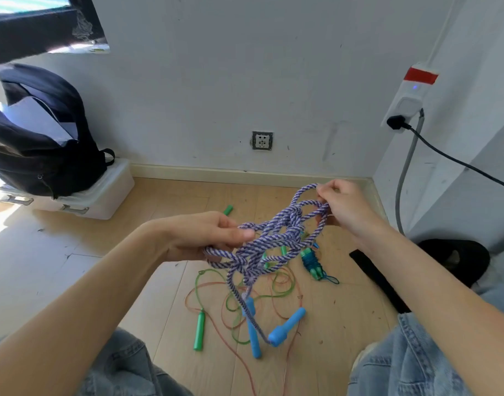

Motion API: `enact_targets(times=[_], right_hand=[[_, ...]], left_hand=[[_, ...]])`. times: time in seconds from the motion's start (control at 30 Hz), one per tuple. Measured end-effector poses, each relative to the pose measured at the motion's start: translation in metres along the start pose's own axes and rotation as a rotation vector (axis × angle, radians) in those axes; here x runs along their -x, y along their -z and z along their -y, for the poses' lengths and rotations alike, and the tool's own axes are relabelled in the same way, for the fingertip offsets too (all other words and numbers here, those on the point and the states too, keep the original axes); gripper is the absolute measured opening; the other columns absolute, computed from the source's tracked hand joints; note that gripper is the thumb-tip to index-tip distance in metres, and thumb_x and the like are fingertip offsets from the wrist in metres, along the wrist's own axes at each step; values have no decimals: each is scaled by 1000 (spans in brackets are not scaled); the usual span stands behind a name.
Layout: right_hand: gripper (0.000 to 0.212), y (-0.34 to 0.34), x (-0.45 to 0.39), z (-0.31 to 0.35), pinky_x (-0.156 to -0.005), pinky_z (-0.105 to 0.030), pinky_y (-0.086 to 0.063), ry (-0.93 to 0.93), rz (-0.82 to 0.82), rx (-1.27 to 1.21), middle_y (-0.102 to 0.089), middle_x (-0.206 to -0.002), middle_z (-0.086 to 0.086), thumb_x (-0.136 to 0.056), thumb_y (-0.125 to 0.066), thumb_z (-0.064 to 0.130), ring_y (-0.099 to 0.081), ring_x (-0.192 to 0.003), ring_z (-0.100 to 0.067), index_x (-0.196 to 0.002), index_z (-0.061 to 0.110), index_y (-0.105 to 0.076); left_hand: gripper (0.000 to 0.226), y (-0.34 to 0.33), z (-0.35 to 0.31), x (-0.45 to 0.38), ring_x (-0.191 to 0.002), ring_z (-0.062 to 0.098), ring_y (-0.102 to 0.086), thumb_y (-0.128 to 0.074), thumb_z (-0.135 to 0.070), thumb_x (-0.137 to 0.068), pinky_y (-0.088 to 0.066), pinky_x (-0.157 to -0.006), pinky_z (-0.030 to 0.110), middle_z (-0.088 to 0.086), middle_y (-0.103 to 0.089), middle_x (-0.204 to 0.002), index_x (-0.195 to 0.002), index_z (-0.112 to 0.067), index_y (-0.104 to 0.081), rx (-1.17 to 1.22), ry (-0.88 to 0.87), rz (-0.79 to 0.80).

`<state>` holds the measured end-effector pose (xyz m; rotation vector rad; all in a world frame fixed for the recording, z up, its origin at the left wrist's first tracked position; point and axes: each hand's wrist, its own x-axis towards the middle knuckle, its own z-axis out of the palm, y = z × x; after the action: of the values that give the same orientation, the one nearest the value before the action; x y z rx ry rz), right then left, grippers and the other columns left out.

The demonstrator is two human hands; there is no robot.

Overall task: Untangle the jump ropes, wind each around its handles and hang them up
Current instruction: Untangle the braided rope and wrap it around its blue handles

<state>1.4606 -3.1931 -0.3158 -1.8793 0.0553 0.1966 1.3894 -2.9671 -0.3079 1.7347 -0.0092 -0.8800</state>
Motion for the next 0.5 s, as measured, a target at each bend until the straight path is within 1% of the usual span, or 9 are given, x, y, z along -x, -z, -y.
enact_targets(times=[0.07, 0.1, 0.17, 0.23, 0.27, 0.33, 0.37, 0.43, 0.5], right_hand=[[16, -2, 0, -1, -55, -27, -48, -2, -25, 8, -56, -79, -5, -97, -43, 19, -54, -51, -15, -86, 10, -50], [12, -3, 0, -1, -56, -22, -47, 40, -26, 77, -58, -85, -6, -97, -44, 18, -55, -55, -13, -92, 9, -51], [21, -6, 6, 1, -68, -12, -44, 266, 13, 398, -54, -105, -1, -94, -49, 21, -54, -77, -8, -112, 11, -50], [43, -11, 16, 2, -82, -12, -38, 507, 201, 565, -45, -120, 9, -87, -57, 33, -45, -98, 0, -127, 21, -45], [44, -14, 23, 4, -81, -9, -37, 565, 337, 563, -46, -120, 12, -84, -60, 38, -44, -96, 7, -124, 25, -48], [33, -24, 33, 3, -68, -5, -37, 617, 554, 584, -55, -99, 13, -79, -68, 35, -48, -80, 12, -108, 24, -55], [27, -29, 35, 0, -64, -8, -38, 629, 583, 620, -56, -87, 13, -79, -70, 31, -50, -73, 9, -100, 22, -55], [17, -31, 33, -1, -56, -12, -37, 613, 533, 589, -55, -72, 11, -81, -68, 27, -49, -59, 4, -86, 21, -52], [16, -27, 26, 5, -48, -8, -39, 514, 385, 402, -56, -62, 11, -84, -65, 24, -52, -49, 8, -75, 21, -52]], left_hand=[[24, -6, 1, -2, -60, 8, -54, -75, -39, -61, -43, -58, 18, -4, -63, -66, -71, -18, -66, -197, 32, -41], [19, -10, 2, -4, -58, 7, -53, -77, -36, -63, -41, -56, 17, -6, -61, -62, -63, -21, -65, -277, 44, -82], [13, -10, 4, -8, -54, 4, -55, -75, -26, -72, -41, -51, 14, -6, -64, -61, -63, -21, -68, -264, 66, -173], [15, -6, 2, -9, -60, 7, -62, -73, -23, -76, -46, -53, 16, 2, -71, -73, -82, -10, -71, -172, 76, -231], [19, -4, 1, -8, -59, 8, -62, -73, -23, -75, -46, -52, 16, 3, -71, -73, -85, -7, -70, -142, 77, -243], [20, -4, -3, -7, -58, 7, -63, -74, -26, -72, -46, -51, 16, 2, -72, -70, -80, -8, -69, -108, 58, -239], [20, -4, -5, -7, -59, 7, -64, -74, -27, -69, -47, -52, 16, 2, -72, -71, -79, -10, -70, -93, 41, -225], [25, -6, -5, -8, -56, 5, -61, -74, -31, -64, -46, -50, 14, 0, -71, -68, -78, -12, -71, -77, 11, -209], [27, -8, -4, -9, -53, 3, -57, -75, -37, -62, -42, -48, 13, -3, -68, -65, -78, -15, -71, -129, 17, -217]])
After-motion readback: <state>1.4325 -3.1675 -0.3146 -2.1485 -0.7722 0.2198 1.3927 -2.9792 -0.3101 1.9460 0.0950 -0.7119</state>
